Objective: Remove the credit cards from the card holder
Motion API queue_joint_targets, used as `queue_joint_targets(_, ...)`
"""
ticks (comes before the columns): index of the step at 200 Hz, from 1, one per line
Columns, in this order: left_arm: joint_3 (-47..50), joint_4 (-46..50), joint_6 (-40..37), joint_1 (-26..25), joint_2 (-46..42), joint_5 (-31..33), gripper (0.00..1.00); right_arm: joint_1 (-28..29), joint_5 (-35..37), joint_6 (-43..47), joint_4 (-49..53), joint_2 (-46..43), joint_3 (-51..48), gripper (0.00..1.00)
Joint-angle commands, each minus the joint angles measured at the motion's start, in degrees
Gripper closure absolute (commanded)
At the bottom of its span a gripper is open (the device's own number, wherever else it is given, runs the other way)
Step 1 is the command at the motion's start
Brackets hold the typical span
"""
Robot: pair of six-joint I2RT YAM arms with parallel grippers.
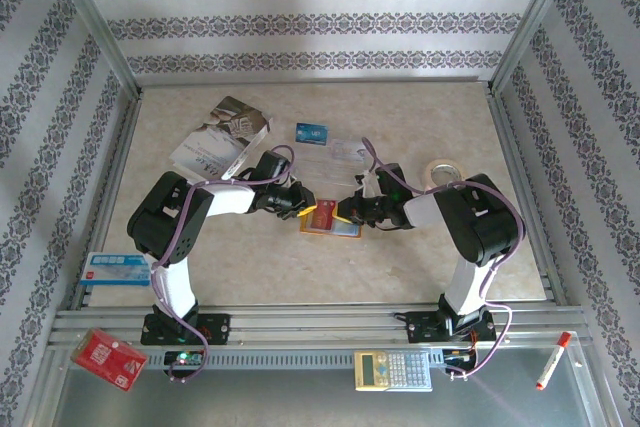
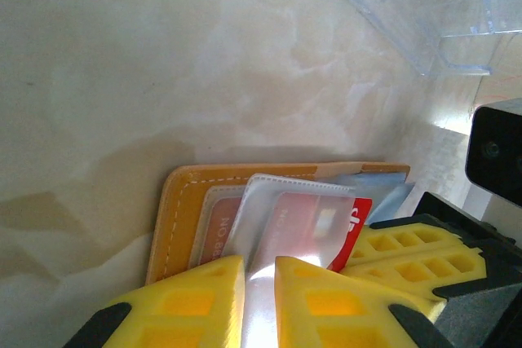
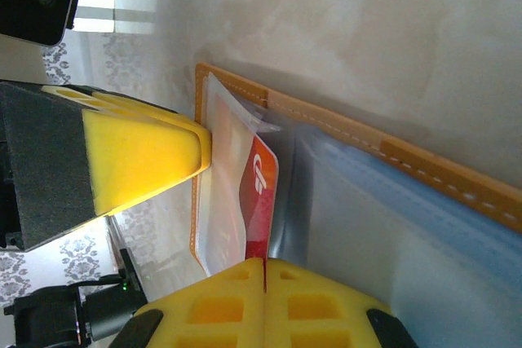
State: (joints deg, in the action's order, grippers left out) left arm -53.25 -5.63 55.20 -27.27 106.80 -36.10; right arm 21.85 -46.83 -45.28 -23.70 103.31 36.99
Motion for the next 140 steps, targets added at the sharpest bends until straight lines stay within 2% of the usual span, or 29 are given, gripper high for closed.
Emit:
queue_joint_targets(1,1.1,0.6,0.3,0.7,1.4,0.0,0.80,-0.7,-0.6,0.1,2.2,-1.2,-1.0,1.00)
queue_joint_targets(98,-0.7,2.1,-1.3,0.7,0.1,-1.1,0.80,-4.1,-1.2,4.8,10.3,-10.6,-2.8,1.00)
queue_joint_targets(124,-1.8,2.2,-1.4,0.6,-2.2,-1.6,0.75,-5.7,-1.7,5.8,10.9,-13.3,-3.6,1.00)
queue_joint_targets(140,-2.7,1.7,-1.5,0.7,-4.1,-2.3,0.67,-7.1,-2.6,6.6,11.0,-16.6,-4.1,1.00)
